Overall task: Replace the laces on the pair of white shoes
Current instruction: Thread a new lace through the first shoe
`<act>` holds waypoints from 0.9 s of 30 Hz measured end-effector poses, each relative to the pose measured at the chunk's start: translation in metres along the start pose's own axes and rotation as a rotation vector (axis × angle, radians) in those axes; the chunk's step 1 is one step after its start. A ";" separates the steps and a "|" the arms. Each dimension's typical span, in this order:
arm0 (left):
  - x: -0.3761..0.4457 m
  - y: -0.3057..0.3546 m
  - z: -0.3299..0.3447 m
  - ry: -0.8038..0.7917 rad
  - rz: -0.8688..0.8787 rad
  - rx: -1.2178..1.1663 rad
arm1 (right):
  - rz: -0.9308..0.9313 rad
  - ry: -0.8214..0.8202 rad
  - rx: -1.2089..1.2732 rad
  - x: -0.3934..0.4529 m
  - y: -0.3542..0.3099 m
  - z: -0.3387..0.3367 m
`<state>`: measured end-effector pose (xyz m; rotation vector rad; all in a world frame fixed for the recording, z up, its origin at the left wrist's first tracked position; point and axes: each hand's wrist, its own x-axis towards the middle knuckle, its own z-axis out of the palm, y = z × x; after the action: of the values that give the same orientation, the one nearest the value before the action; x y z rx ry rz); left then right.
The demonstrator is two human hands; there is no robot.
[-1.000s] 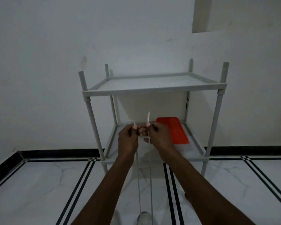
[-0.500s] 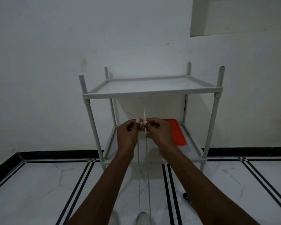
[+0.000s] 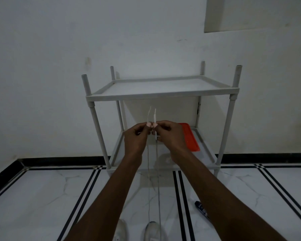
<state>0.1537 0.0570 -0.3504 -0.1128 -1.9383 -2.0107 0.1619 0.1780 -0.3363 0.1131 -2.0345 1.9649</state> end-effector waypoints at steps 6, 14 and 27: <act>0.001 0.001 0.005 0.021 -0.030 -0.059 | -0.009 0.003 0.002 0.002 0.000 -0.001; -0.002 0.009 0.000 0.064 -0.065 -0.201 | 0.000 0.043 0.006 0.005 -0.012 0.001; -0.020 -0.038 -0.014 0.095 -0.077 -0.025 | 0.082 0.014 -0.090 -0.010 0.029 0.000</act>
<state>0.1634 0.0474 -0.3932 0.0514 -1.8863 -2.0496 0.1641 0.1780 -0.3668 -0.0038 -2.1469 1.9113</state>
